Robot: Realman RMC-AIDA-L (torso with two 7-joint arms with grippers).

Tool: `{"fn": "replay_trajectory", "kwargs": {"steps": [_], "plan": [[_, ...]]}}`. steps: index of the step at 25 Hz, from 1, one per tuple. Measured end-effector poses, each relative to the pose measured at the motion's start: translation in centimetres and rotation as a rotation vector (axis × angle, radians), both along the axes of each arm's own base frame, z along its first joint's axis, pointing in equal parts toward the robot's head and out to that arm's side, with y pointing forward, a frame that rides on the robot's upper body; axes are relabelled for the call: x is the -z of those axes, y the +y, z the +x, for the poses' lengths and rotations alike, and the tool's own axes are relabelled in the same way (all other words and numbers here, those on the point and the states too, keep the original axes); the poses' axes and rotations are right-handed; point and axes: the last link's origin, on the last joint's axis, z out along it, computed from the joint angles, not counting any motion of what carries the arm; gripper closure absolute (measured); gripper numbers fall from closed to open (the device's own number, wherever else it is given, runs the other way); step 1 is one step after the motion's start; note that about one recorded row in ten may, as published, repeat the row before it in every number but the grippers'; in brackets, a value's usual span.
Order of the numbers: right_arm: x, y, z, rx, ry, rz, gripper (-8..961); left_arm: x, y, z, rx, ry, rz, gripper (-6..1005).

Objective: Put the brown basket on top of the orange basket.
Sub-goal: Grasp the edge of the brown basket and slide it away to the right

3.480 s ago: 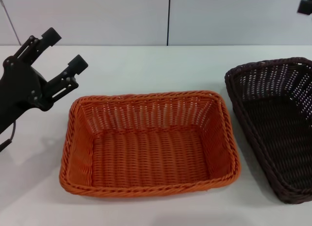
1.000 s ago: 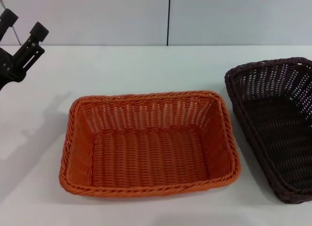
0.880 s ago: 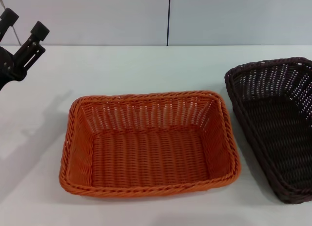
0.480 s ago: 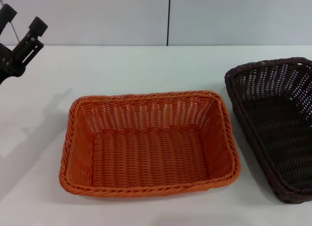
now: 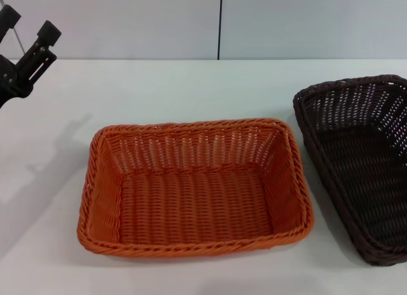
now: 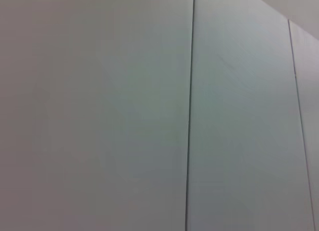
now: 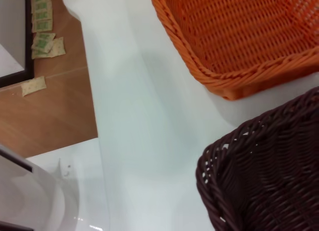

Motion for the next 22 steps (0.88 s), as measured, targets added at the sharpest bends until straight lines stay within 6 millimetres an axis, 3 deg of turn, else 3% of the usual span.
{"fn": "replay_trajectory", "kwargs": {"steps": [22], "plan": [[-0.1,-0.2,1.1,0.006,-0.002,0.032,446,0.5,0.3,0.4,0.008,-0.001,-0.016,165]]}}
